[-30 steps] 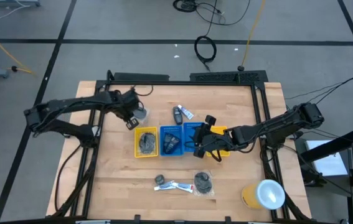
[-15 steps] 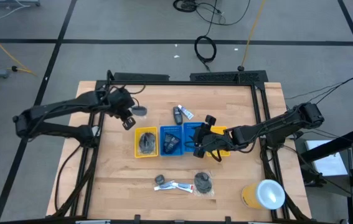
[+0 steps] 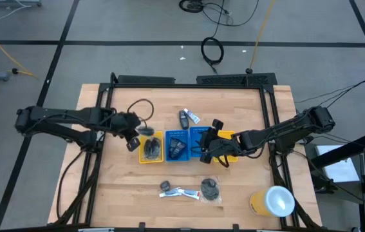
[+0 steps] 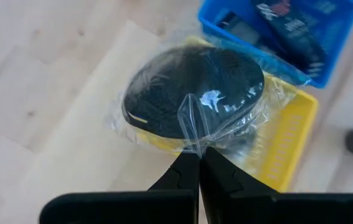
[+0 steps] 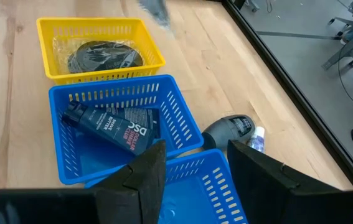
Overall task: Pick & Place Travel size toiletries
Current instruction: Put the hairbrush into the left yellow bin
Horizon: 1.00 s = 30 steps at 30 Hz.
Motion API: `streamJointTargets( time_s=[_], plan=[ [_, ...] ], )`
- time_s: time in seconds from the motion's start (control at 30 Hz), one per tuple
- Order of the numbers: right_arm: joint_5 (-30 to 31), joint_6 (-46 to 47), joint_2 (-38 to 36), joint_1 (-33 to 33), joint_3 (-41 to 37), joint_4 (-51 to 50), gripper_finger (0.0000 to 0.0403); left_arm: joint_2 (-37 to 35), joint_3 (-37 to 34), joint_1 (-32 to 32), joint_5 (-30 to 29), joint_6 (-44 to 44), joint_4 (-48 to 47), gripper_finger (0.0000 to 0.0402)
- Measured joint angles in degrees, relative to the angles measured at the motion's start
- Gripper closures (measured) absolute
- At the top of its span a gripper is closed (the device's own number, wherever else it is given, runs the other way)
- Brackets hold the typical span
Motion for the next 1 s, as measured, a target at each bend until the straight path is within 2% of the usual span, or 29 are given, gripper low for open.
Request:
streamJointTargets(
  time_s=[0.33,0.5,0.73,1.0],
  plan=[
    [0.01,0.02,0.0,0.0,0.0,0.0,0.0236,0.3,-0.02,-14.01,-5.37,-14.92,2.0,0.0402],
    [0.0,0.02,0.0,0.0,0.0,0.0,0.0236,2.01,0.0,-18.99,-6.93,-17.46,6.33,0.0402],
    [0.01,0.02,0.0,-0.01,0.0,-0.02,0.0236,7.16,-0.02,-21.97,-10.09,-22.37,5.42,0.0402],
    [0.0,0.02,0.0,-0.01,0.0,-0.01,0.0236,10.63,-0.02,-21.85,-11.11,-23.8,5.64,0.0401]
  ],
)
